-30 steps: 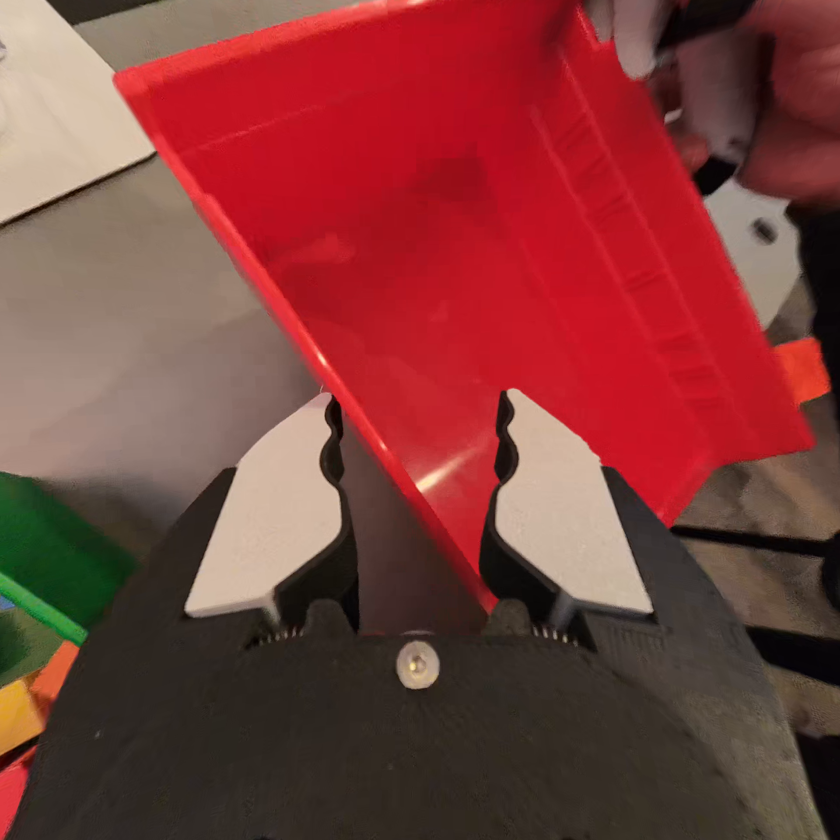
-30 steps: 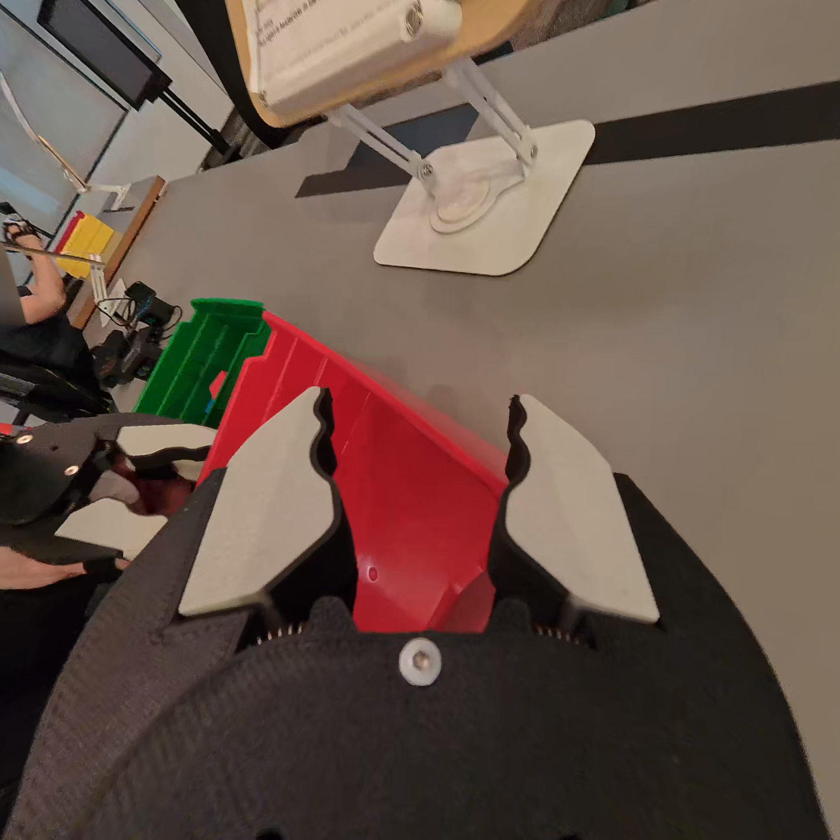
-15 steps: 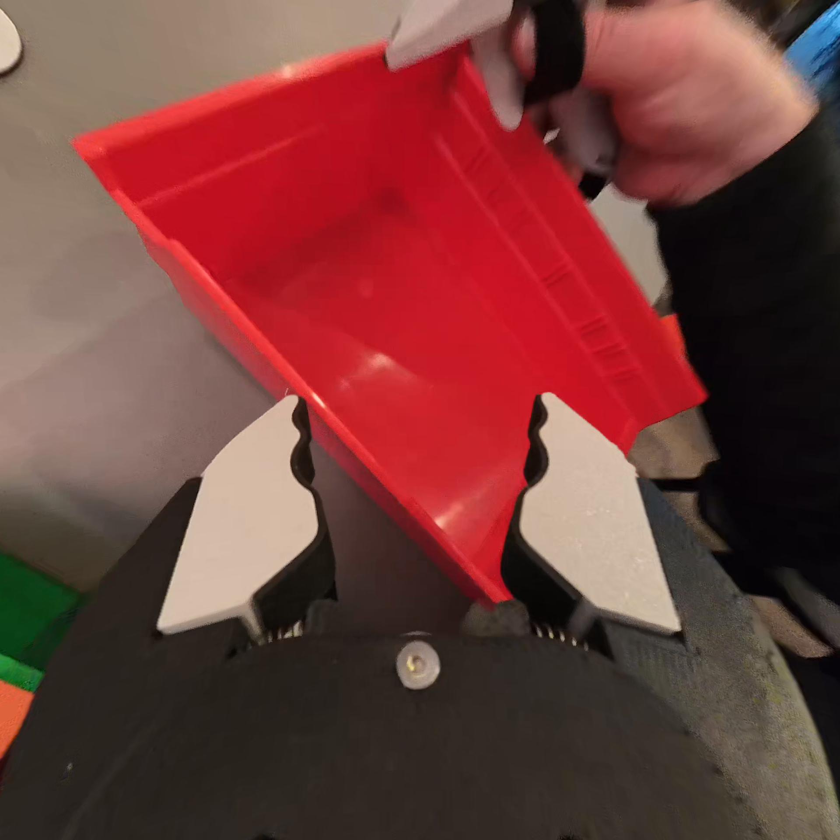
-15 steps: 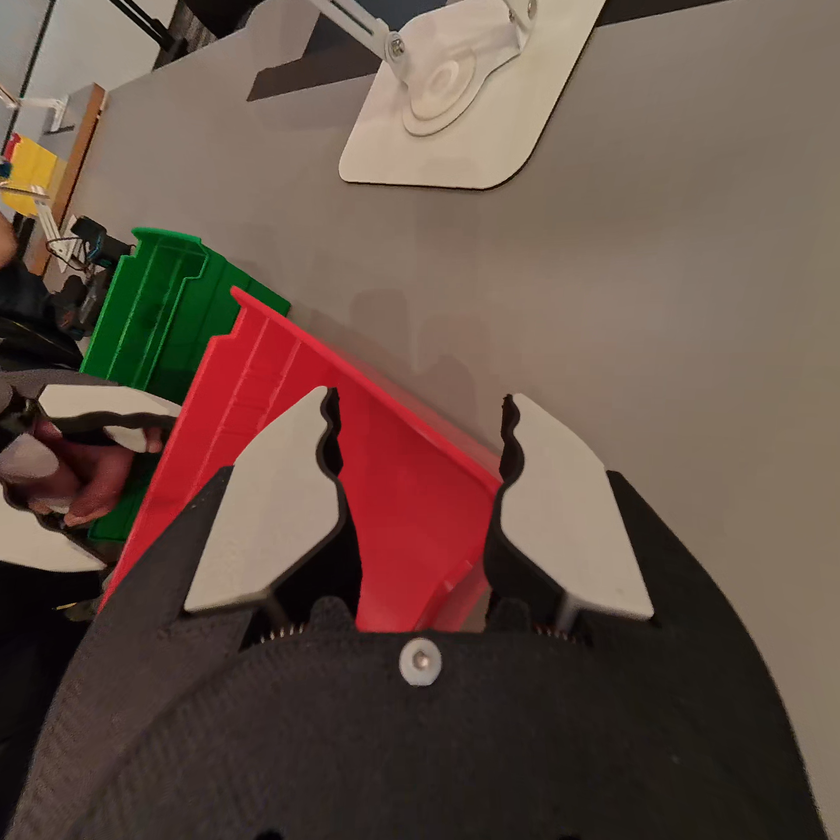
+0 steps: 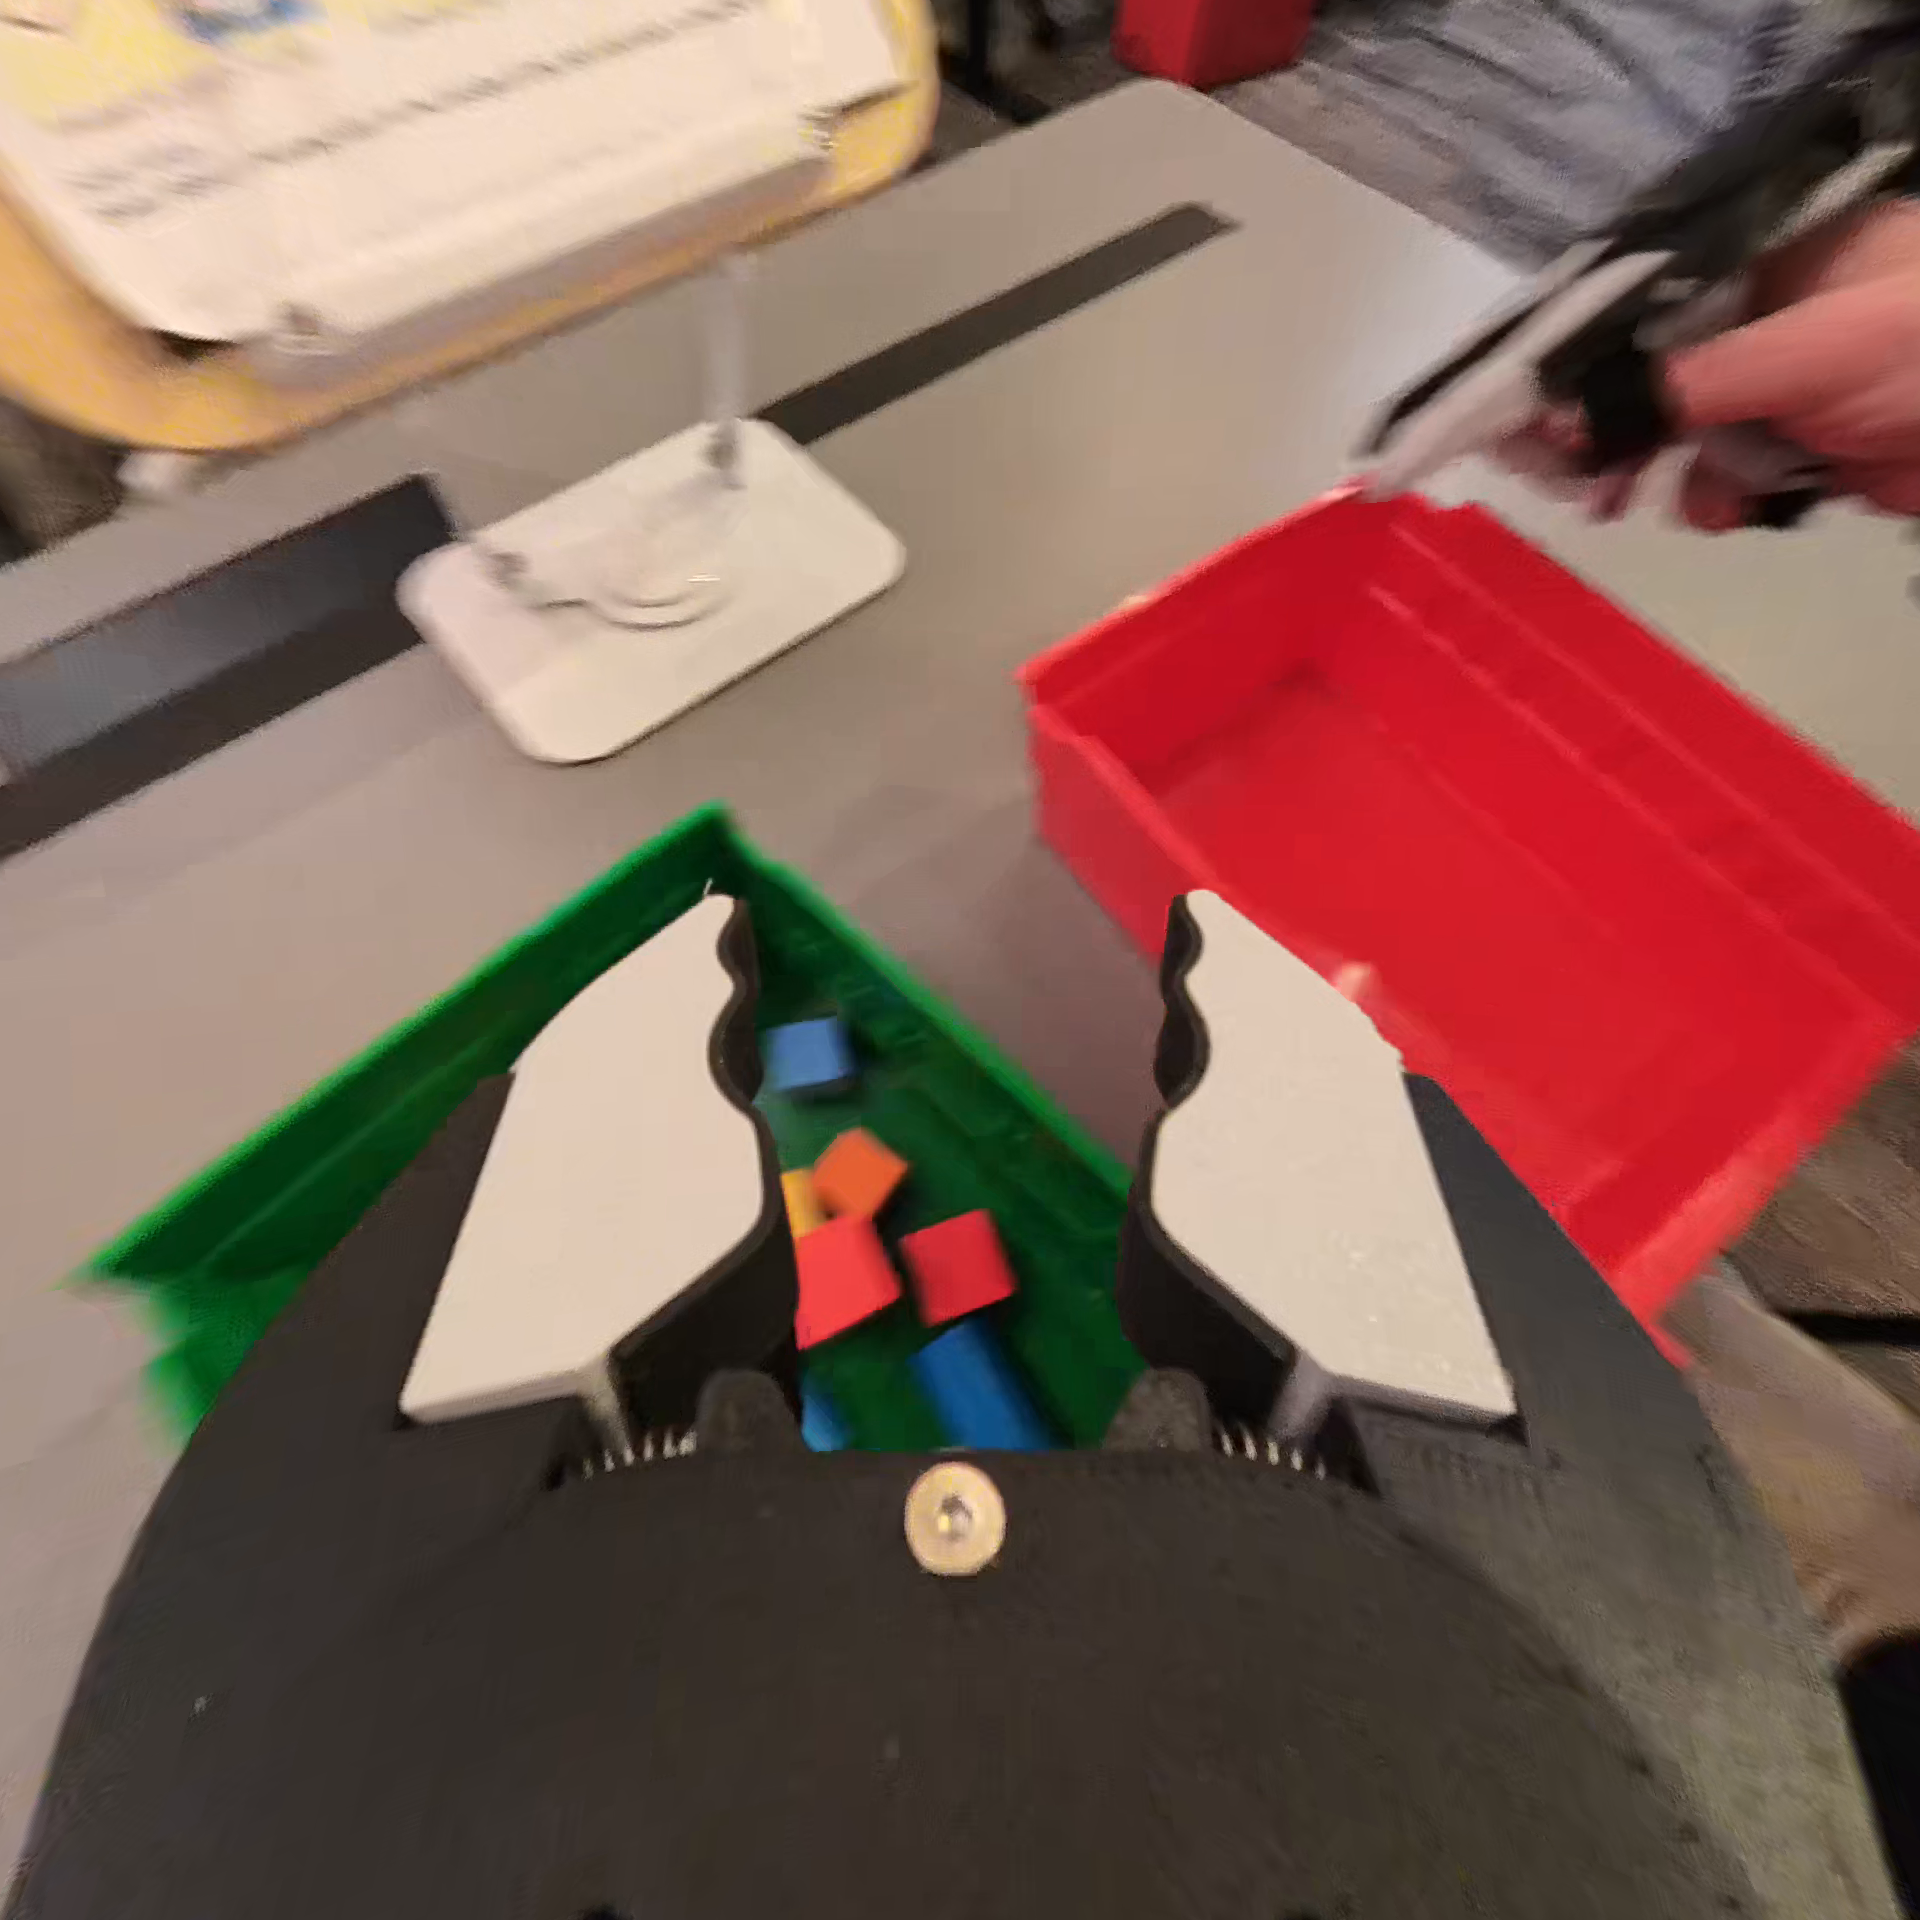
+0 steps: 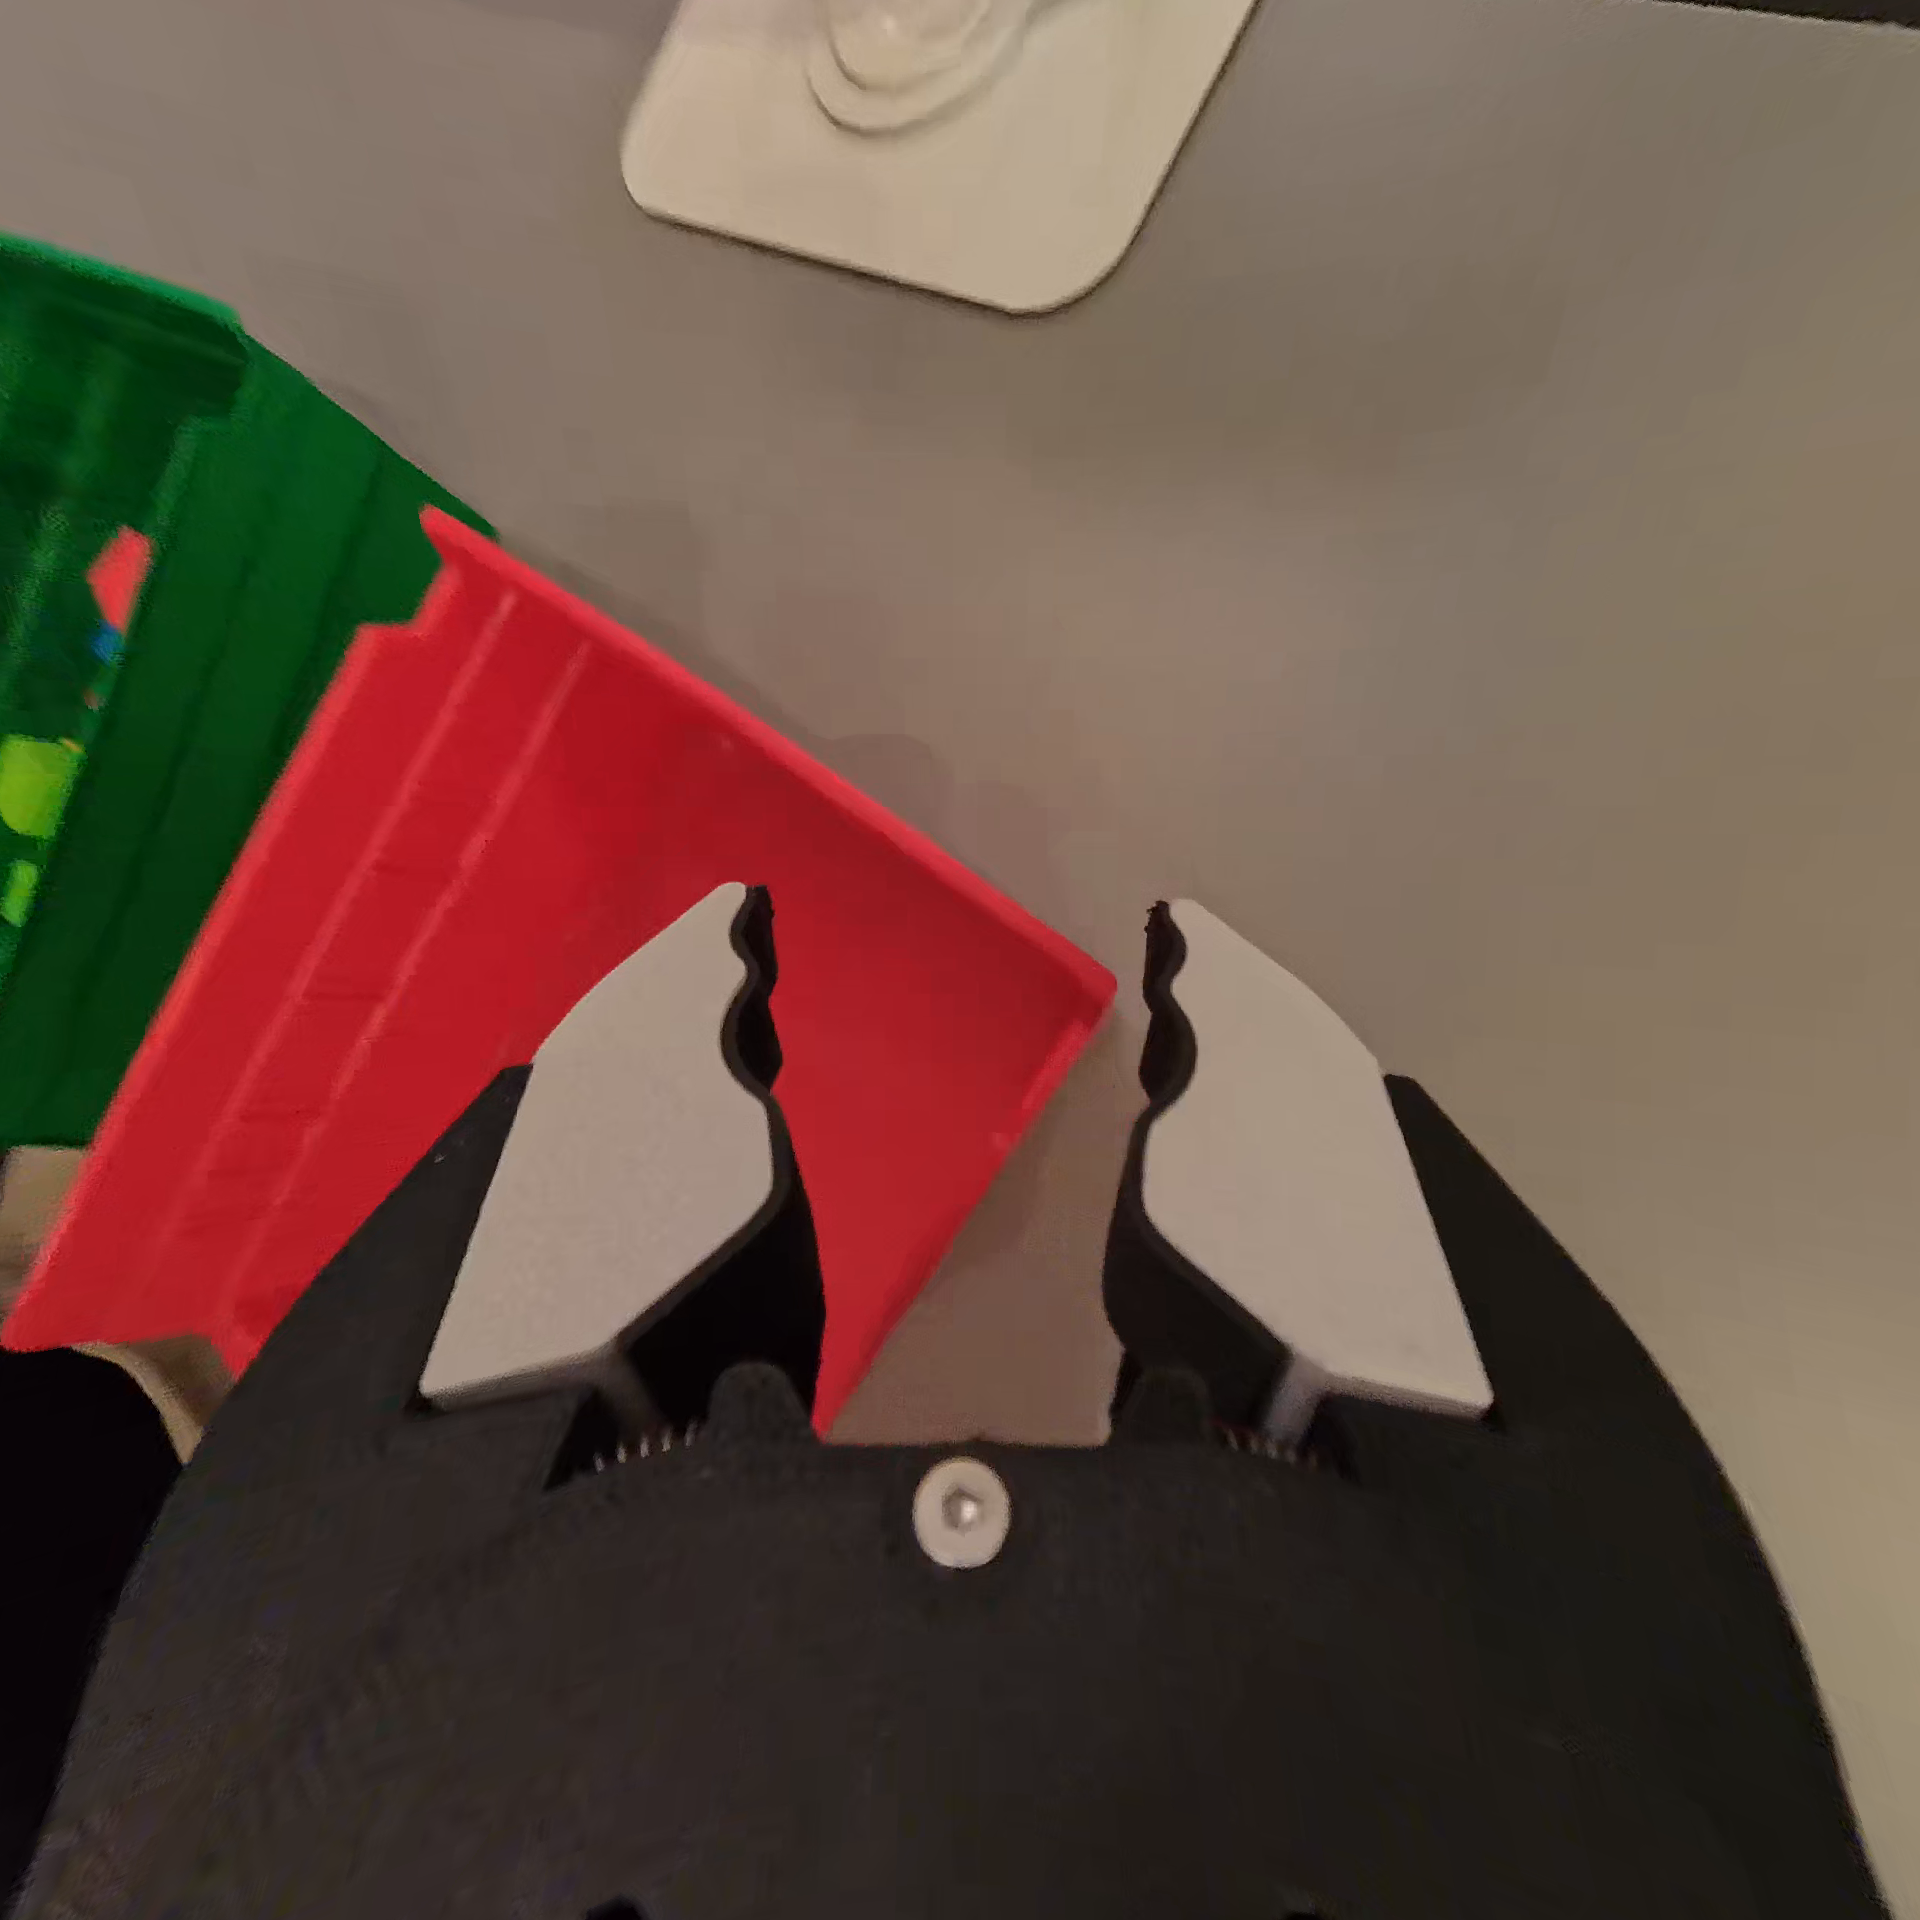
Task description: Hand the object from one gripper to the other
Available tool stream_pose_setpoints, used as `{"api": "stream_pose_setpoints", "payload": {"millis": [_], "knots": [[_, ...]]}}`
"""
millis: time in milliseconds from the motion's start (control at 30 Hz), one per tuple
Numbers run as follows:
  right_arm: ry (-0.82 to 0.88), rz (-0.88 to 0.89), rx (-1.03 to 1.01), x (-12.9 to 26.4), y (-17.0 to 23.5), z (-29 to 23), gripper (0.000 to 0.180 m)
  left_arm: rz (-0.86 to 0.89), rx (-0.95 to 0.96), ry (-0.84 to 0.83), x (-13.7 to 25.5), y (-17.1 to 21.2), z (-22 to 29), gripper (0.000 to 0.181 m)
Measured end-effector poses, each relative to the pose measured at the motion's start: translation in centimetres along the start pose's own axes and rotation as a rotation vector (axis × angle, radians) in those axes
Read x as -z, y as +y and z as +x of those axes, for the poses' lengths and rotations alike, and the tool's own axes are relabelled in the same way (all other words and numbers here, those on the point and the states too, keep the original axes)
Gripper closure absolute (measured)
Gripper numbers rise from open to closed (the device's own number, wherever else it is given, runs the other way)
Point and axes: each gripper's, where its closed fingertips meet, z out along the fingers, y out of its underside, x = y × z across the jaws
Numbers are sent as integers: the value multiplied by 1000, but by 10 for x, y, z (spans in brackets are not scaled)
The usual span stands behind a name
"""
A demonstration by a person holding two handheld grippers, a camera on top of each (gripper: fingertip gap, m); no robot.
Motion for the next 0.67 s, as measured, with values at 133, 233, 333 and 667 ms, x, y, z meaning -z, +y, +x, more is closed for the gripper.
{"api": "stream_pose_setpoints", "payload": {"millis": [133,233,333,667], "knots": [[85,-194,69,11,29,3,121,-56,56,-225,40,27,-93,107],[63,-329,104,9,51,-6,136,-138,136,-271,55,58,-137,95],[47,-406,113,3,64,-11,139,-158,234,-224,57,80,-153,99],[-35,-341,79,-22,52,-23,161,-409,261,-215,19,158,-168,131]]}}
